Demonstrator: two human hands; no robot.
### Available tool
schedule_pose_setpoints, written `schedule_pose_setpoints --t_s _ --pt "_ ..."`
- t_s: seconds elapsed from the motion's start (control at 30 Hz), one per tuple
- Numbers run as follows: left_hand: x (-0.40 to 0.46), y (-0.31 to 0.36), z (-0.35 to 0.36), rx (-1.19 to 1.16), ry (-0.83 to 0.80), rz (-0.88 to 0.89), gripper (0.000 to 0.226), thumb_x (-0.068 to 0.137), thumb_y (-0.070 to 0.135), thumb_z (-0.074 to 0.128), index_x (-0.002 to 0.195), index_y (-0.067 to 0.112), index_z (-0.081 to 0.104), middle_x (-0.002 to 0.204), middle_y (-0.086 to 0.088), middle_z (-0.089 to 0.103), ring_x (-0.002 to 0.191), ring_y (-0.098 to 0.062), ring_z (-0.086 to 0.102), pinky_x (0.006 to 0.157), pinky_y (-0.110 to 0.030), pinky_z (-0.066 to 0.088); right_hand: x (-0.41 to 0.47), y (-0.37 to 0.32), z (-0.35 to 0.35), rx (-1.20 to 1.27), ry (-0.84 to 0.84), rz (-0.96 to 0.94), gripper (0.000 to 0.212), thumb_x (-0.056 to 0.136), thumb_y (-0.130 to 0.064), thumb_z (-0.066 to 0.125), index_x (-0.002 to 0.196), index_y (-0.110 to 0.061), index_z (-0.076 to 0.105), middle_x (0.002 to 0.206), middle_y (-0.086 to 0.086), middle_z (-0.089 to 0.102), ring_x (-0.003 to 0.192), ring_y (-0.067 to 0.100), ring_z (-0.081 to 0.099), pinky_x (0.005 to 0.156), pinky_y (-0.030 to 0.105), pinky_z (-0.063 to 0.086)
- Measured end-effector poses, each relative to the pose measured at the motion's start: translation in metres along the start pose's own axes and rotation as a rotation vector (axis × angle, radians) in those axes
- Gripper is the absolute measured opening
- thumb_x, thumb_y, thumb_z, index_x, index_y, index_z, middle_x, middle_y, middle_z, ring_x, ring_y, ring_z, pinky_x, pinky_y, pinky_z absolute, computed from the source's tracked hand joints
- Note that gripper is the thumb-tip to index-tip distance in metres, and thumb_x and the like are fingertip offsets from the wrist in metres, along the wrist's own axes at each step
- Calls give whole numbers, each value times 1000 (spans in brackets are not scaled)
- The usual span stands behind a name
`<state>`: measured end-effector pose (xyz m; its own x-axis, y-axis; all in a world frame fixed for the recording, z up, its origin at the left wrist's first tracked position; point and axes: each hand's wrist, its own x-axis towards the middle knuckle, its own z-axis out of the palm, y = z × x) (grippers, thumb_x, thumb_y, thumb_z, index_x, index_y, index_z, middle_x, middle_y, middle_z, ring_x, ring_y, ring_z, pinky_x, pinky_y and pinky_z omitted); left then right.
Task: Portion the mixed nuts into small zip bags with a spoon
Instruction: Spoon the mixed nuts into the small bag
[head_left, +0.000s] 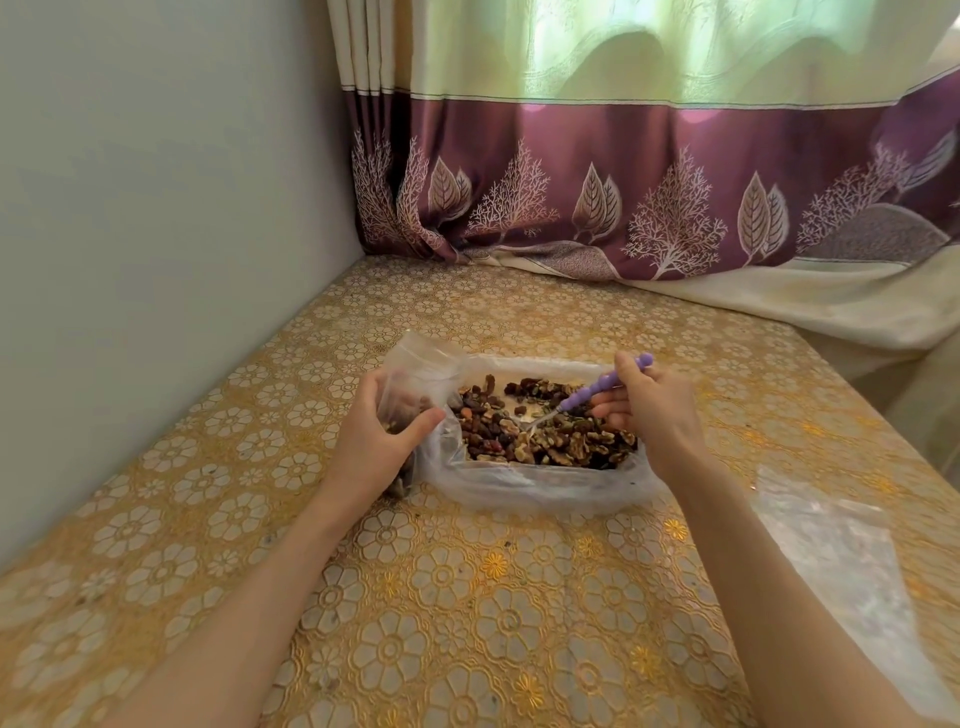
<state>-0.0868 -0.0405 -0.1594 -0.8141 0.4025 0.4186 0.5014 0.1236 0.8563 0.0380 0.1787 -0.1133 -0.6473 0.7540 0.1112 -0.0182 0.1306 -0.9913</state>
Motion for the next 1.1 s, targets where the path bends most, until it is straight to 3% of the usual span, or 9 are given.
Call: schedule_pose_setpoints --t_s 0.13,0.27,0.37,0.57,0.77,1.1 --pt "0 0 0 12 3 11 36 74 29 75 97 33 47 89 13 60 76 12 57 63 -2 42 1 -1 -1 41 36 39 37 99 -22 46 68 -5 60 60 10 68 44 9 57 43 16 47" --pt "-1 0 -1 58 -23 5 48 65 52 68 102 34 44 96 16 59 83 14 56 65 -3 43 2 -3 -4 90 81 63 37 99 -22 47 69 -4 60 63 11 67 46 11 57 47 19 49" --pt "-1 -1 -1 96 -31 9 55 60 63 65 104 37 42 97 21 56 84 19 53 64 -1 43 1 -5 -4 147 101 63 38 99 -22 46 69 -4 60 49 1 65 41 7 57 42 15 47" --pt "0 -5 -1 124 -58 -10 52 68 46 75 107 39 41 99 21 57 86 20 52 63 1 41 -3 -16 -1 230 123 -2 36 99 -26 48 72 -6 62 51 0 65 45 7 60 44 14 48" --pt "0 -6 -1 112 -68 -29 52 71 41 76 111 32 44 100 19 58 86 12 57 71 -12 44 -17 -33 11 319 110 -124 34 99 -24 48 75 -5 62 53 -1 67 48 8 62 44 14 47" --pt "-1 1 -1 35 -66 -68 67 58 55 70 115 33 44 104 21 56 87 14 56 67 -9 44 -50 -43 44 300 -119 -302 32 99 -22 48 77 -5 65 66 3 73 57 15 67 51 17 51"
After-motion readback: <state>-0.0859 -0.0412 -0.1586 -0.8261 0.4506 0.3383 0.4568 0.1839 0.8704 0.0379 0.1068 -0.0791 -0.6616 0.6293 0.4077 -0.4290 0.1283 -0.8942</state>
